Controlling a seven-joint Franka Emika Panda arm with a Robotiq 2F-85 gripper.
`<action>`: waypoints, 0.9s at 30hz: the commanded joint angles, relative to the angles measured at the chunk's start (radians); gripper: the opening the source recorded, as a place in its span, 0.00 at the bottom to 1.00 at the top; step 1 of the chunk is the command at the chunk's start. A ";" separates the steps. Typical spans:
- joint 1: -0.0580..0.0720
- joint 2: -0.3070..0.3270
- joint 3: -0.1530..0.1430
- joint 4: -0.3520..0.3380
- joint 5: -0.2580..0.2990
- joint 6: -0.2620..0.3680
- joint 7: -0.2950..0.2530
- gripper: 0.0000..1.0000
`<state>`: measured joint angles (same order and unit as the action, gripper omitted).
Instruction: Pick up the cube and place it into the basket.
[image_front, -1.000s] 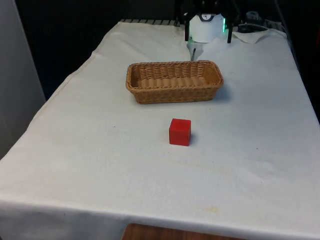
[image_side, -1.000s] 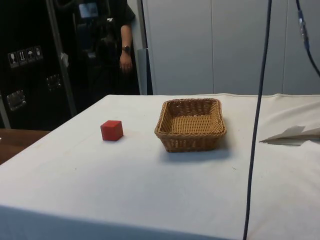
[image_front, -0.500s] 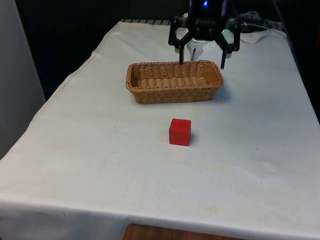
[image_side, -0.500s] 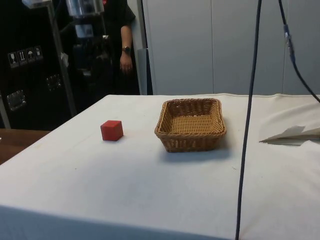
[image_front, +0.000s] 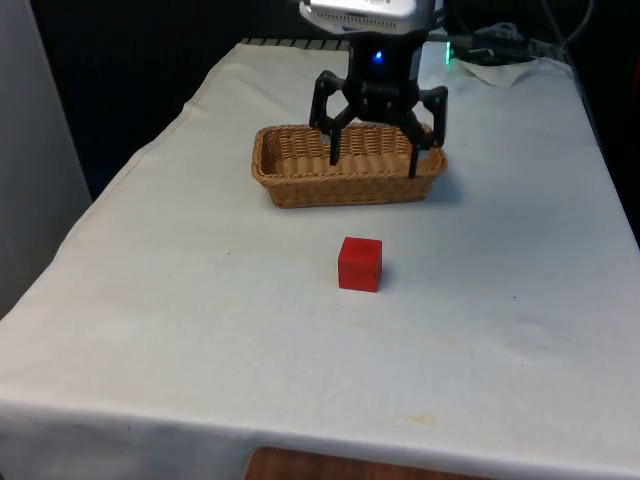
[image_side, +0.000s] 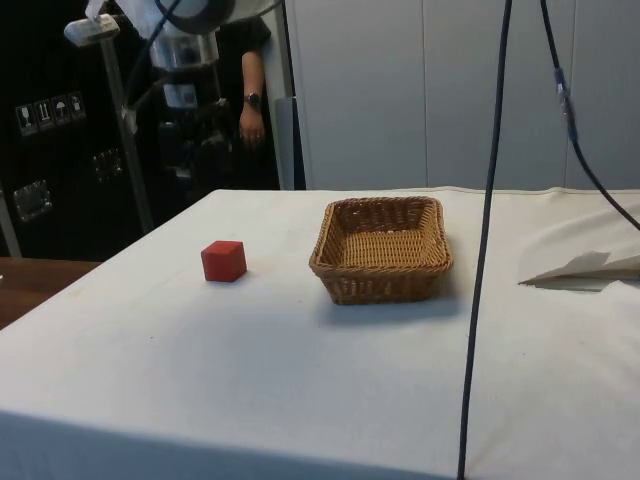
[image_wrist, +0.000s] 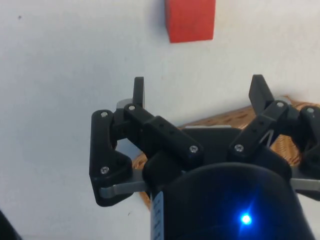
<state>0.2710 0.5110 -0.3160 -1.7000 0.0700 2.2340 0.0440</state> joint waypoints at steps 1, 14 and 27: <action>-0.003 0.006 -0.001 -0.004 0.003 0.025 -0.001 1.00; -0.011 0.068 -0.016 -0.025 0.009 0.137 0.013 1.00; -0.010 0.130 -0.009 -0.045 0.014 0.231 0.069 1.00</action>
<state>0.2640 0.6400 -0.3300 -1.7430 0.0750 2.4530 0.1140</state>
